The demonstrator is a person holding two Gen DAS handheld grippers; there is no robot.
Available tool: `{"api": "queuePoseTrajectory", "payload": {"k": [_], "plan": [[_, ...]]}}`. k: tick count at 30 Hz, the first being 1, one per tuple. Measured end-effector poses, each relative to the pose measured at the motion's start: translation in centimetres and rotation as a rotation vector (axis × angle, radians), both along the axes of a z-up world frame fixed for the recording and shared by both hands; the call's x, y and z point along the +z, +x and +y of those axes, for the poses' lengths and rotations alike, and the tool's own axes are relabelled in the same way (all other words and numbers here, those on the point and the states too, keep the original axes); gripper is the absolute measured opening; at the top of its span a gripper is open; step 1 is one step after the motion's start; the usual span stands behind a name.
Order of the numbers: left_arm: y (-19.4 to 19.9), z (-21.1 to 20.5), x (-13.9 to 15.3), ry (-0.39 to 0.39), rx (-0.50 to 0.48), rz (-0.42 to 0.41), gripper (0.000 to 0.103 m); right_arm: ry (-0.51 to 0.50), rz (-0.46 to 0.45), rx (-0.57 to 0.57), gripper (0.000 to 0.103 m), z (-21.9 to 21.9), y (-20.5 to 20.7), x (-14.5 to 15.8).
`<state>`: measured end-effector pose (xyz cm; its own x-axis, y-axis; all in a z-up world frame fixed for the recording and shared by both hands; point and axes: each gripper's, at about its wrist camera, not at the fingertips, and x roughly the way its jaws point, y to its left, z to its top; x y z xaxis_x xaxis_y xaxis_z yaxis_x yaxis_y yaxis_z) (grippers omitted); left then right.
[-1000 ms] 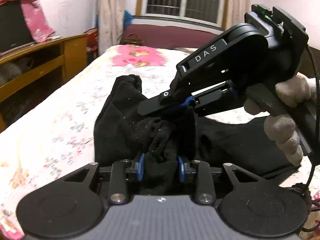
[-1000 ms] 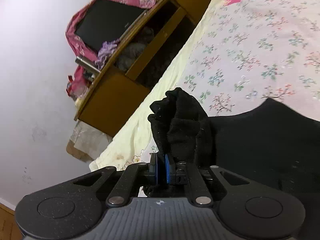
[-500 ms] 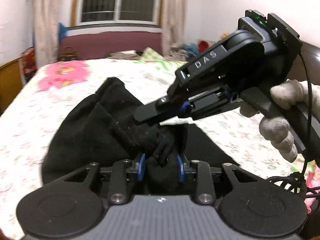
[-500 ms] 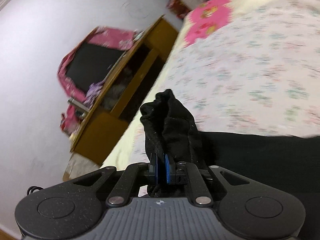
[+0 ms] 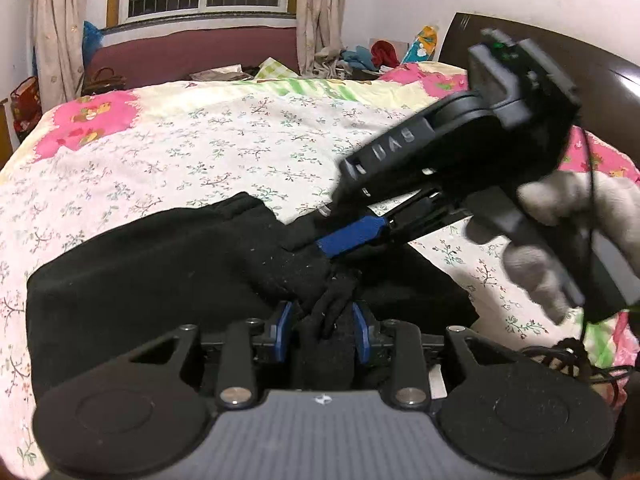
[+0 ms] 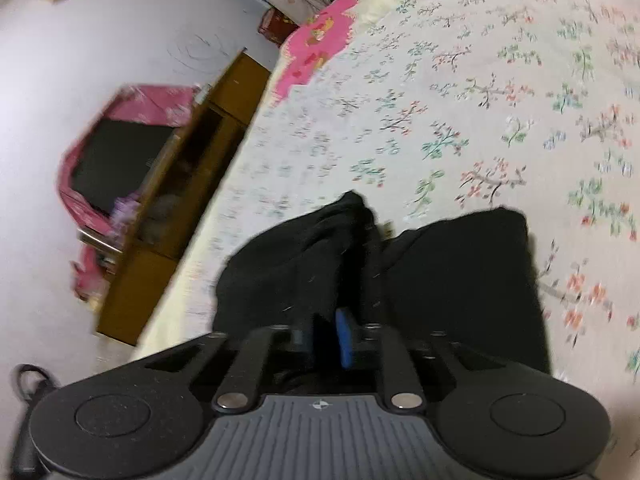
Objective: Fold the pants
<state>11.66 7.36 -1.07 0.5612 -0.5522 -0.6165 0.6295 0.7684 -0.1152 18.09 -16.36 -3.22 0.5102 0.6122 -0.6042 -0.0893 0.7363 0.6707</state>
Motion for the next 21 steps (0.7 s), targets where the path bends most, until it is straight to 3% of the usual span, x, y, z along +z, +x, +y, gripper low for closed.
{"api": "queuePoseTrajectory", "payload": {"k": [5, 8, 12, 18, 21], "plan": [[-1.6, -0.9, -0.5, 0.039, -0.026, -0.050, 0.045, 0.036, -0.017, -0.007, 0.055, -0.1, 0.6, 0.0], [-2.9, -1.5, -0.7, 0.058, -0.039, -0.104, 0.048, -0.016, -0.028, 0.008, 0.057, 0.4, 0.9, 0.4], [-2.3, -0.4, -0.7, -0.004, -0.006, -0.070, 0.049, -0.030, -0.025, -0.004, 0.060, -1.5, 0.9, 0.6], [-2.1, -0.7, -1.3, 0.025, -0.012, -0.062, 0.052, 0.032, 0.048, 0.079, 0.064, -0.5, 1.1, -1.0], [-1.9, -0.9, -1.8, 0.030, -0.011, -0.046, 0.054, 0.077, 0.064, 0.112, 0.071, 0.4, 1.4, -1.3]]}}
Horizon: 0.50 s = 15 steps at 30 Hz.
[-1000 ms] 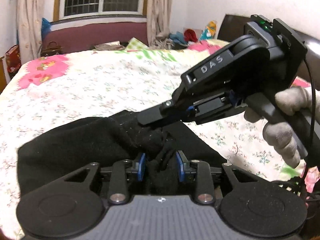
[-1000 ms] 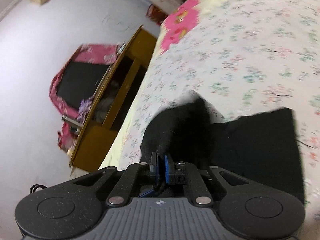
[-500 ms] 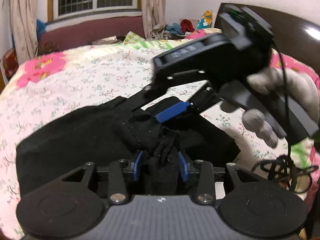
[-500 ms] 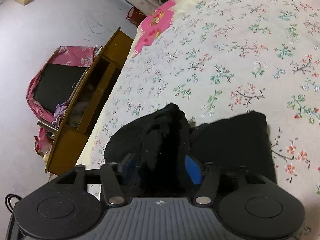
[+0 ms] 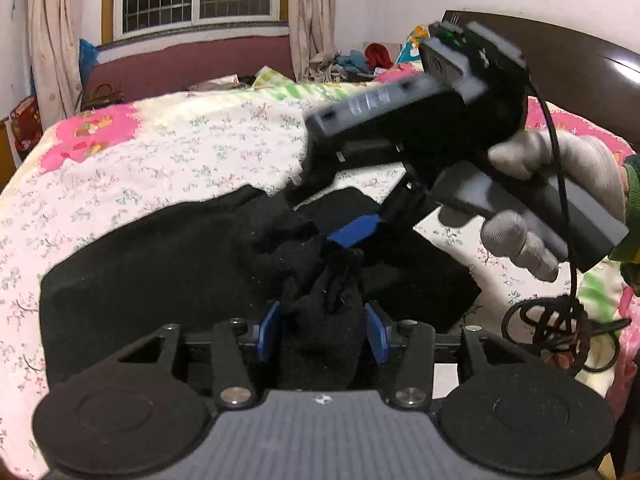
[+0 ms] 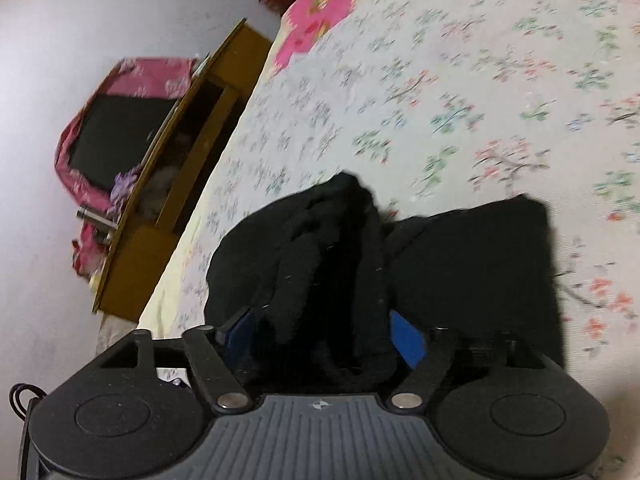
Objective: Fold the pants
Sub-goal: 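Lay the gathered trouser ends onto the folded stack with both grippers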
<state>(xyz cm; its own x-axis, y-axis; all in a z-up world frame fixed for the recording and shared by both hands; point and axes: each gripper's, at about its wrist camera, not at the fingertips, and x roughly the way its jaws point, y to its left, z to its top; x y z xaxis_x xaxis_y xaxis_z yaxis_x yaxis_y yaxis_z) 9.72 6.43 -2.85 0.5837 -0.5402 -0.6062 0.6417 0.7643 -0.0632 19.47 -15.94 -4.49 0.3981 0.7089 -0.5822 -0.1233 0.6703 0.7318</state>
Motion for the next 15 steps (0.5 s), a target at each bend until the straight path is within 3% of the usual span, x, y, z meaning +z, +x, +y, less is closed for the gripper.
{"api": "queuePoseTrajectory", "payload": {"k": [2, 6, 7, 9, 10, 11, 15], "plan": [[0.3, -0.3, -0.4, 0.011, 0.004, 0.004, 0.055, 0.077, 0.018, 0.013, 0.077, 0.3, 0.4, -0.1], [0.6, -0.6, -0.8, 0.030, 0.002, 0.000, 0.055, -0.057, 0.016, 0.089, 0.080, 2.8, 1.0, -0.4], [0.6, -0.7, -0.9, 0.030, 0.006, 0.003, 0.055, -0.091, 0.007, 0.096, 0.076, 3.3, 1.1, -0.5], [0.8, -0.8, -1.2, 0.026, 0.021, 0.017, 0.055, -0.111, 0.013, 0.069, 0.047, 3.3, 1.3, -0.9], [0.8, -0.8, -1.2, 0.020, 0.025, 0.022, 0.054, -0.070, 0.032, 0.045, 0.024, 2.8, 1.4, -1.1], [0.8, -0.7, -1.0, 0.009, 0.025, 0.020, 0.052, -0.027, 0.037, 0.030, 0.019, 2.3, 1.2, -1.1], [0.8, -0.3, 0.6, -0.044, 0.015, 0.026, 0.048, 0.019, -0.003, 0.032, 0.014, 1.9, 0.0, 0.3]]}}
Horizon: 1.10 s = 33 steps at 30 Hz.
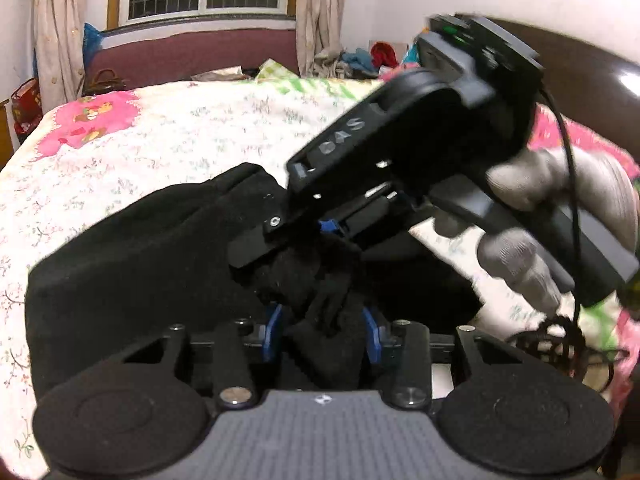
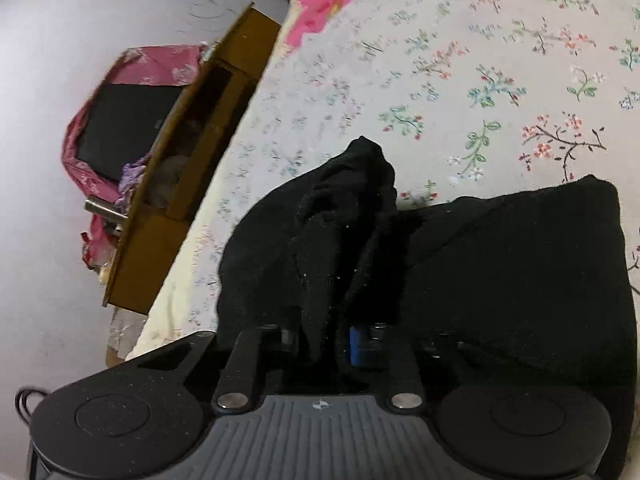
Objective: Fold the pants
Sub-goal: 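Lay the gathered trouser ends onto the folded stack with both grippers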
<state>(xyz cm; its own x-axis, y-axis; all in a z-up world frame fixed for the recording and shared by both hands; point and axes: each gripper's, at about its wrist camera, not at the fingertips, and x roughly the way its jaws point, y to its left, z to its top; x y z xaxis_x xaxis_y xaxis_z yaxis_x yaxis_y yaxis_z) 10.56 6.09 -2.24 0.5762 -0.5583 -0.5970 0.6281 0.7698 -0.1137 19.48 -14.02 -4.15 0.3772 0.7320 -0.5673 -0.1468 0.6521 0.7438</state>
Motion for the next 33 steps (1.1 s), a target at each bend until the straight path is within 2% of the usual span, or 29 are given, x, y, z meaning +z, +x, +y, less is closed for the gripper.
{"api": "queuePoseTrajectory", "payload": {"k": [4, 9, 18, 22, 27, 28, 31, 33], "plan": [[-0.9, -0.5, 2.6, -0.009, -0.030, -0.054, 0.048, 0.082, -0.065, 0.001, 0.012, -1.5, -1.2, 2.8], [-1.8, -2.6, 3.9, -0.028, -0.104, -0.073, 0.048, 0.087, -0.099, -0.040, 0.012, -3.9, -2.6, 4.6], [-1.5, -7.2, 0.9, 0.028, -0.197, 0.001, 0.048, 0.036, 0.001, -0.167, 0.013, -9.0, -4.8, 1.1], [-0.7, -7.9, -0.6, 0.049, -0.190, 0.054, 0.050, -0.041, 0.021, -0.208, 0.021, -8.8, -4.6, -0.3], [-0.3, -8.4, -1.2, 0.044, -0.182, 0.072, 0.060, -0.187, -0.047, -0.223, 0.026, -8.7, -5.7, 0.7], [-0.4, -8.6, -1.2, 0.050, -0.181, 0.063, 0.063, -0.239, -0.070, -0.220, 0.027, -8.6, -5.7, 1.0], [-1.9, -9.0, -0.9, 0.097, -0.184, 0.006, 0.065, -0.353, -0.117, -0.220, 0.041, -7.9, -5.9, 1.5], [-3.5, -8.6, -0.3, 0.117, -0.202, -0.027, 0.066, -0.437, -0.177, -0.233, 0.042, -7.3, -6.5, 2.3]]}}
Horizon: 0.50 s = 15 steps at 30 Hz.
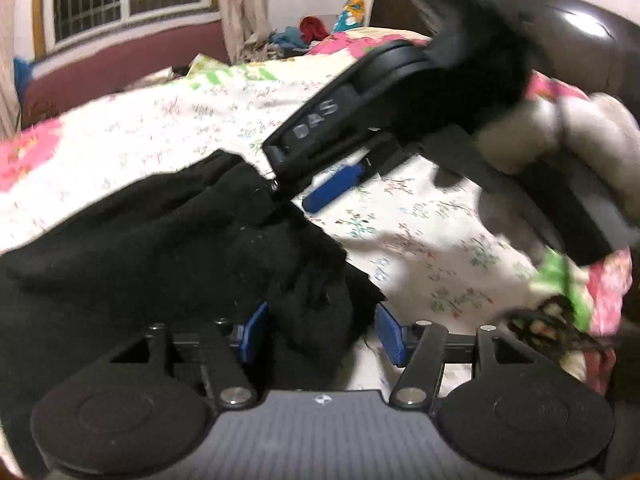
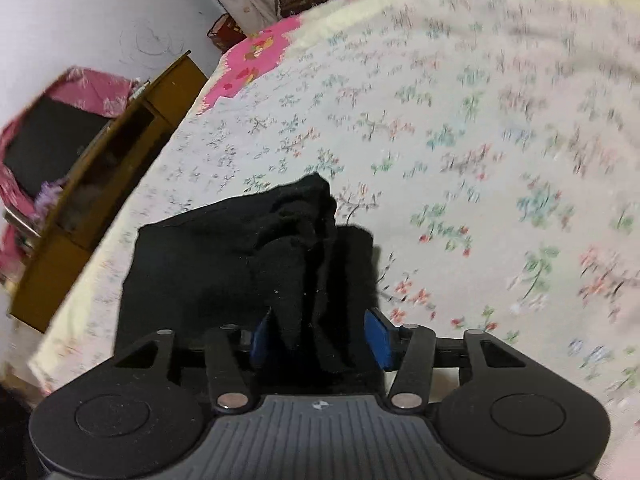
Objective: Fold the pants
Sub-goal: 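Lay the gathered trouser ends onto the folded stack with both grippers, then open the left gripper and withdraw it from the black trousers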
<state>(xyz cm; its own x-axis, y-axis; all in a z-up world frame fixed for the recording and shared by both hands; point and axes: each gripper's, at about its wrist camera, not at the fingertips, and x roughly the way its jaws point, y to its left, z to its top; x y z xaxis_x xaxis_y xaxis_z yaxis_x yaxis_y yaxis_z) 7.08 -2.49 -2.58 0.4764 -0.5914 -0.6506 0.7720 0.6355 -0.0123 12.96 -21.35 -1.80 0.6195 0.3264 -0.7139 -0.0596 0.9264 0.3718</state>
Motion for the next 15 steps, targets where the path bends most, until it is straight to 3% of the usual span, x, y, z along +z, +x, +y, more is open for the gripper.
{"api": "queuePoseTrajectory", "payload": {"k": [2, 4, 8, 12, 14, 15], "plan": [[-1.9, 1.0, 0.7, 0.011, -0.030, -0.038, 0.068, -0.058, -0.052, -0.030, 0.042, 0.1, -0.7, 1.1], [-2.7, 2.0, 1.4, 0.003, -0.045, -0.049, 0.068, -0.045, -0.091, -0.059, 0.043, -0.3, -1.4, 2.2], [-3.1, 3.5, 2.5, -0.039, -0.023, -0.051, 0.069, 0.125, -0.177, 0.042, 0.043, 0.9, -2.3, 4.4], [-1.6, 4.8, 2.3, -0.053, 0.046, -0.041, 0.069, 0.341, -0.092, 0.127, 0.043, 2.5, 0.5, 2.0], [-0.3, 5.6, 1.9, -0.061, 0.094, -0.035, 0.069, 0.385, -0.045, 0.058, 0.040, 1.7, 2.7, -0.4], [0.4, 5.9, 1.8, -0.070, 0.117, -0.027, 0.069, 0.388, -0.018, 0.019, 0.032, 0.9, 3.7, -1.6]]}}
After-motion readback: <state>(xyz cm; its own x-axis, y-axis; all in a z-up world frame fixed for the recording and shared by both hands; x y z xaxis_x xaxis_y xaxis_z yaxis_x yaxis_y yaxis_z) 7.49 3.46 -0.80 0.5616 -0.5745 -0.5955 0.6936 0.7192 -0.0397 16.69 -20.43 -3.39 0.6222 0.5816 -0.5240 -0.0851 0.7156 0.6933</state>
